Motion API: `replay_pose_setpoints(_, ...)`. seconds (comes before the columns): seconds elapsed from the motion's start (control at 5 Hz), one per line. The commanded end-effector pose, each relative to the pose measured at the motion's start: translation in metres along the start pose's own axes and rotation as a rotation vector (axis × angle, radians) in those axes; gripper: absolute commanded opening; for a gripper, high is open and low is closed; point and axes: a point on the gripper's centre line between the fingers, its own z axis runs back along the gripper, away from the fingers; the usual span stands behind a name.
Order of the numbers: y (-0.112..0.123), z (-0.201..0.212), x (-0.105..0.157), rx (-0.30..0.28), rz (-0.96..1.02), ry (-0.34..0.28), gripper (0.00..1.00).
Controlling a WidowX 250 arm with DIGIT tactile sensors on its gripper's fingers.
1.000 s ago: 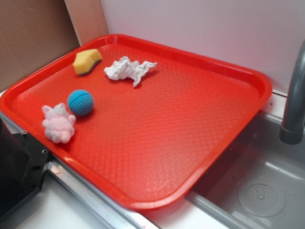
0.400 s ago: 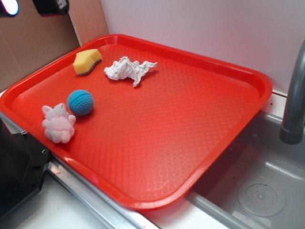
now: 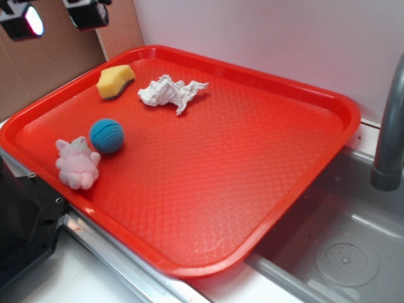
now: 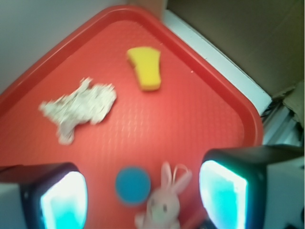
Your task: Grab the green sponge.
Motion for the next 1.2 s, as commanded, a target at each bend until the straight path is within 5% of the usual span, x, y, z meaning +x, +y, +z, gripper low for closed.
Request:
replay_pose_setpoints(0.0,0.019,-0.045,0.044,0.011,0.060,-0.015,1.00)
replay_pose_setpoints(0.8,0.001,-0.136,0.093,-0.065,-0.102,0.039,0.98)
replay_pose_setpoints(1.0,0.006,-0.137,0.092,-0.044,-0.081,0.042,0.00)
